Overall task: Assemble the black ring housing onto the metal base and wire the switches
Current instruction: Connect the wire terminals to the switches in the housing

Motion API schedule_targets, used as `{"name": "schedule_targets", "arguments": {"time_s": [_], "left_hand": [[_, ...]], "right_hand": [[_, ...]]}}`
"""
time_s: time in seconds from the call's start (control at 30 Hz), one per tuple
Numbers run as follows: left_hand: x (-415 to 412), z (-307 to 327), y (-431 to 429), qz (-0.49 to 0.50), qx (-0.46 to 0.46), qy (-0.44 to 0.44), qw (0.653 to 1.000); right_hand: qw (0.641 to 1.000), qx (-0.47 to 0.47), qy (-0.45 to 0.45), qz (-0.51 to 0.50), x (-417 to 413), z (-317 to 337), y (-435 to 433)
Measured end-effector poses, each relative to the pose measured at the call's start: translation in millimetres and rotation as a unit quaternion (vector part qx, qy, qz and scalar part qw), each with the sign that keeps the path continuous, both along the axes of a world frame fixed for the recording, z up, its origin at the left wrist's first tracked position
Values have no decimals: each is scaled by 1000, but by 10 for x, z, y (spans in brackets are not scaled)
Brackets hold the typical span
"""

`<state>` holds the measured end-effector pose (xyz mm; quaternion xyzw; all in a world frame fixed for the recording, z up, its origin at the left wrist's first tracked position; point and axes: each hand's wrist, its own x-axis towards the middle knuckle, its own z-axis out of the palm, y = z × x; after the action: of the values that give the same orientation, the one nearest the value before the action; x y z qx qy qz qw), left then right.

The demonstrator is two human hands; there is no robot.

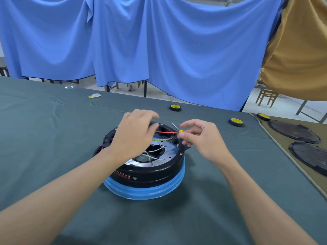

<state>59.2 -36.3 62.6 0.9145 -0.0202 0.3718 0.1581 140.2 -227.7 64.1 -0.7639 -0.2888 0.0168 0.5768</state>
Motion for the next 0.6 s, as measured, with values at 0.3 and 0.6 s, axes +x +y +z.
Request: {"name": "schedule_targets", "arguments": {"time_s": [0.3,0.6], "left_hand": [[59,99,-213,-99,87,97,987],[148,23,-265,8,-31,193,981]], "right_hand": [[992,47,68,96,-27,23,56],[986,65,42,-150,101,-227,131]]}}
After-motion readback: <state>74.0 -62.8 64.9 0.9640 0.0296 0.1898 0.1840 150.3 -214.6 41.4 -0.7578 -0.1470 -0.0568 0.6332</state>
